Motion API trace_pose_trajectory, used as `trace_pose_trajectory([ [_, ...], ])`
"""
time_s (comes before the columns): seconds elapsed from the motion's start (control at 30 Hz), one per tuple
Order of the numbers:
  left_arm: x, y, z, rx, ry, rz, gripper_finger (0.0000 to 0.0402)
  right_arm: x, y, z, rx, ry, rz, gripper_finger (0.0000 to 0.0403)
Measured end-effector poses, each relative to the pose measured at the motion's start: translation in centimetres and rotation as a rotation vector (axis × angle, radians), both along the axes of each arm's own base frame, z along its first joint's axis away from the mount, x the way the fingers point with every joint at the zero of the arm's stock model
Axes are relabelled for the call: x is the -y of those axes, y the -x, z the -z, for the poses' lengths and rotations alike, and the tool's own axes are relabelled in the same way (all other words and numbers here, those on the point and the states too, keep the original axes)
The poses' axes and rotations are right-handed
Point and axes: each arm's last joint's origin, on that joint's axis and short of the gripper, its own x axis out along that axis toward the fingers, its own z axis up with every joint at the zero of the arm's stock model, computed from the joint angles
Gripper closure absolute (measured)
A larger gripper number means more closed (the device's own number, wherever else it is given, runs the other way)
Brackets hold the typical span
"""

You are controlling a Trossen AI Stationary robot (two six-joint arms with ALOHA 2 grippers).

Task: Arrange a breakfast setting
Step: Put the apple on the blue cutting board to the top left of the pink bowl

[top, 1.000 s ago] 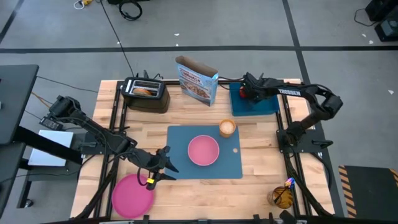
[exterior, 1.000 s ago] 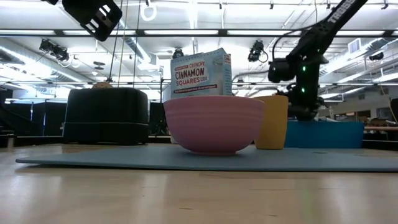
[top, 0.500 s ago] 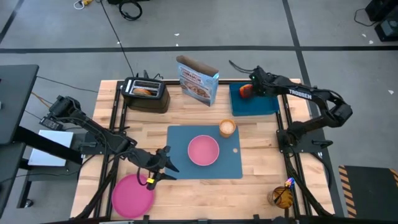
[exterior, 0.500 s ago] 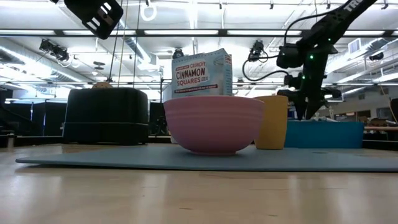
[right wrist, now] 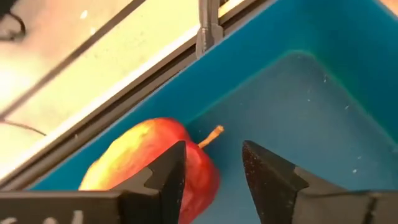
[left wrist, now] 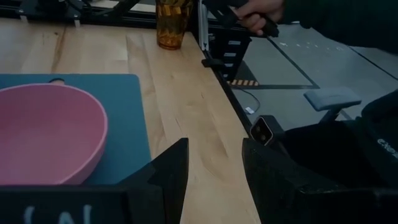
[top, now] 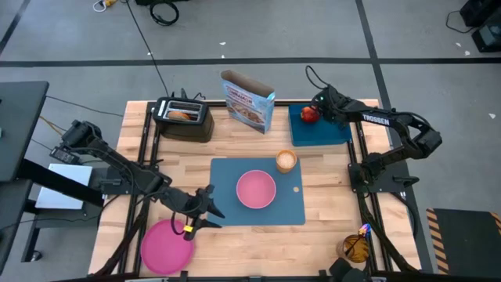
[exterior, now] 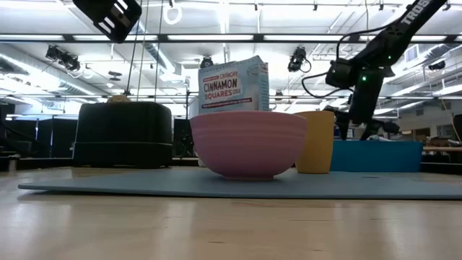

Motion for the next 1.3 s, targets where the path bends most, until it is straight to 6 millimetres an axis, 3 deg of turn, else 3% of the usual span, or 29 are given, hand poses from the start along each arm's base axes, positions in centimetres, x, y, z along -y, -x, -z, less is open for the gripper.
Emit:
trace_pose_trajectory([
  [0.3, 0.4, 0.3, 0.1, -0.008, -0.015, 0.025, 0.0244, -0.2, 0.1, 0.1, 0.081, -0.002, 0.083, 0.0267],
  [0.6, 0.4, 0.3, 0.1, -0.001, -0.039, 0.033, 0.0244, -0.9, 0.2, -1.7, 0.166, 0.046, 0.074, 0.0241],
  [1.1, 0.3, 0.2, 0.1, 0.006, -0.052, 0.032, 0.0244, -0.7, -2.4, 1.7, 0.22, -0.02, 0.259, 0.0234],
  [1.3, 0.3, 0.2, 0.1, 0.006, -0.053, 0.032, 0.0244, -0.4, -2.7, 2.4, 0.228, -0.011, 0.295, 0.0259],
])
